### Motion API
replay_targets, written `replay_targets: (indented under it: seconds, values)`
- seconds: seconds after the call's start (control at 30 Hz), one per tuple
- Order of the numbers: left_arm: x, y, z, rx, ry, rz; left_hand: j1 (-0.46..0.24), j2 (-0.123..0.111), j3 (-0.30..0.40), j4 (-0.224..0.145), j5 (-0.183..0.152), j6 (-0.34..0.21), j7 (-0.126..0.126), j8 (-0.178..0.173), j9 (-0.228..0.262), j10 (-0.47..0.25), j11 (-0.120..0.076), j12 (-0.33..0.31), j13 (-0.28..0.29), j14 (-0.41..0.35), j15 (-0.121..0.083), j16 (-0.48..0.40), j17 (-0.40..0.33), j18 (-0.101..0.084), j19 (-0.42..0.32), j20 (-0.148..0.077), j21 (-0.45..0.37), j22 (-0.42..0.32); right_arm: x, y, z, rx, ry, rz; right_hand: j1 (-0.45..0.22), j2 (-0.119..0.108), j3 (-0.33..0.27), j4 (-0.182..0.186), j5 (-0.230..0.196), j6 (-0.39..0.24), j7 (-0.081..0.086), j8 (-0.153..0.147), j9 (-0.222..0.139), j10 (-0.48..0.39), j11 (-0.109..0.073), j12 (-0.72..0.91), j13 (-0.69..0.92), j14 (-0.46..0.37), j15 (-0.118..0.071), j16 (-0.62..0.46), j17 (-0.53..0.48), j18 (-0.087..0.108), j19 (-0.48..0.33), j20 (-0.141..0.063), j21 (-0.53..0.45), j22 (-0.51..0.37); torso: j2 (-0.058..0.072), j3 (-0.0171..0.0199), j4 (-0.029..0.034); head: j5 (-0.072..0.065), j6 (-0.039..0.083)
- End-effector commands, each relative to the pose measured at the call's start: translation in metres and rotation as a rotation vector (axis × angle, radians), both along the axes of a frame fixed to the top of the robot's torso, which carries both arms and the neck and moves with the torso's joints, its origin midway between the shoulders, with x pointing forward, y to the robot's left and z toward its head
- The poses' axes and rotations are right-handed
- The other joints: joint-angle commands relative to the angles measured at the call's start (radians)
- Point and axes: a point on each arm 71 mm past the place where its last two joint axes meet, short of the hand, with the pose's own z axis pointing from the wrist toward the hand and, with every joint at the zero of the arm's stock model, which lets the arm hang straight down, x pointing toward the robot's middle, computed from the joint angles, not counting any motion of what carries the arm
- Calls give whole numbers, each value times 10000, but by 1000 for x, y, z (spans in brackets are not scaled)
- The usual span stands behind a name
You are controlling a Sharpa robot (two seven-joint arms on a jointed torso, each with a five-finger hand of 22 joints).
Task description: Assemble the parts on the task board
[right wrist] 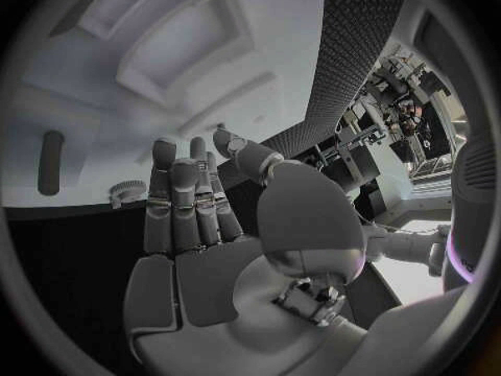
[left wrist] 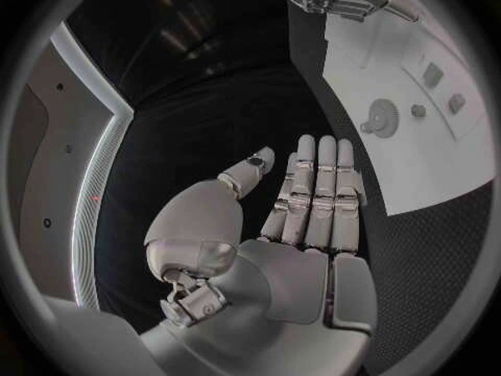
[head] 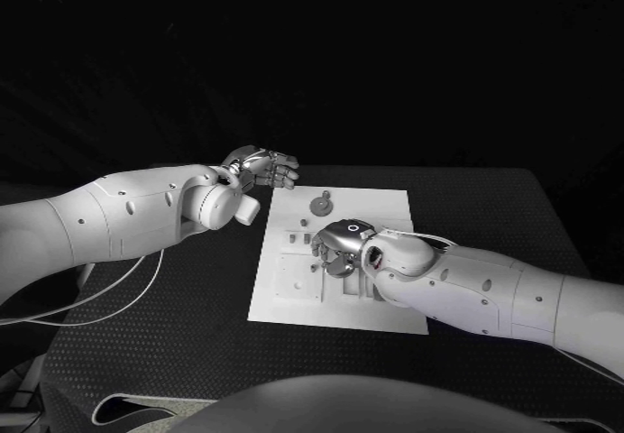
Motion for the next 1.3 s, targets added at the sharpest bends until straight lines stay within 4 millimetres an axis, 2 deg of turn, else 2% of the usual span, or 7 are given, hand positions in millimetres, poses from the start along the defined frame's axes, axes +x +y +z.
replay_targets:
  seconds: [0.03, 0.17, 0.37, 0.53, 0.73, 0.97, 1.3]
  values:
    - [0, 1, 2, -44, -115, -165, 34, -68, -10, 33, 36, 69, -23, 46, -17, -53, 5, -46, 13, 66, 1, -58, 10, -71, 7, -18, -13, 16, 5, -9, 17, 1537, -84, -390, 28, -162, -16, 43, 45, -87, 27, -81, -38, 93, -37, 54, 31, 10, 20, -22, 8, 65, -34, 38, -25, 187, -3, 3, -3, -32, 98]
    - [0, 3, 2, -39, -148, -220, 39, -183, -39, -6, 32, 78, -29, 51, -18, -86, 19, -68, 15, 42, 17, -84, 15, -75, -20, -7, -28, 19, 13, -26, 37, 2299, 229, -634, 3, -246, -66, 111, 37, -59, 78, -73, -92, 403, -158, 276, 203, -7, -96, -55, 15, 65, -59, 57, -27, 191, -5, 2, -12, -95, 206]
    - [-1, 4, 3, -35, -278, -529, 124, -641, -339, -298, 49, 9, -36, 26, -34, -430, 176, -263, -35, 38, 25, -123, 66, -59, -32, 6, -29, 60, 34, -69, 67, 2565, 432, -1455, -370, -258, -789, 141, 16, 149, -43, 77, -49, 732, -374, 807, 899, 93, -315, -10, 72, 65, 20, 4, 74, 199, -5, 8, -22, -211, 390]
    - [-2, 4, 3, -16, -283, -669, 282, -1029, -657, -365, 32, -30, -55, 22, -38, -656, 264, -347, -80, 52, 16, -147, 108, -40, -28, -1, -30, 85, 49, -106, 74, 2369, 383, -2073, -435, -307, -1009, 159, 38, 67, 16, 41, -79, 60, -208, 535, 987, 81, -151, -29, 95, 65, -13, -11, 62, 187, -8, 13, -24, -282, 518]
    - [-2, 2, 3, -9, -259, -792, 338, -1133, -763, -342, 30, -48, -53, 19, -40, -725, 287, -351, -96, 71, 14, -155, 128, -36, -14, 2, -31, 92, 59, -133, 71, 2012, 291, -2587, -462, -433, -1039, 269, 43, -110, 87, -62, -176, -421, 19, 171, 762, 19, 69, -39, 121, 65, -69, 11, 39, 185, 4, 18, 8, -346, 618]
    - [-3, 0, 2, 16, -238, -934, 328, -1144, -817, -318, 29, -44, -40, 25, -38, -726, 290, -337, -96, 82, 13, -159, 138, -35, -6, 2, -33, 93, 66, -135, 66, 915, -103, -2482, -496, -768, -1040, 513, 41, -393, 66, -204, -319, -751, 201, -110, 505, -230, 256, -93, 141, 65, -290, 105, -59, 182, 5, 19, -1, -377, 675]
    - [-2, -3, 2, 10, -235, -1041, 311, -1136, -857, -294, 30, -36, -28, 31, -37, -745, 301, -336, -101, 85, 14, -167, 145, -34, -2, 3, -37, 92, 57, -116, 40, -605, -65, -1780, -568, -1213, -1176, 918, 15, -875, -263, -356, -485, -1257, 437, -412, 204, -499, 482, -41, 196, 65, -495, 198, -101, 206, 9, 9, 22, -400, 644]
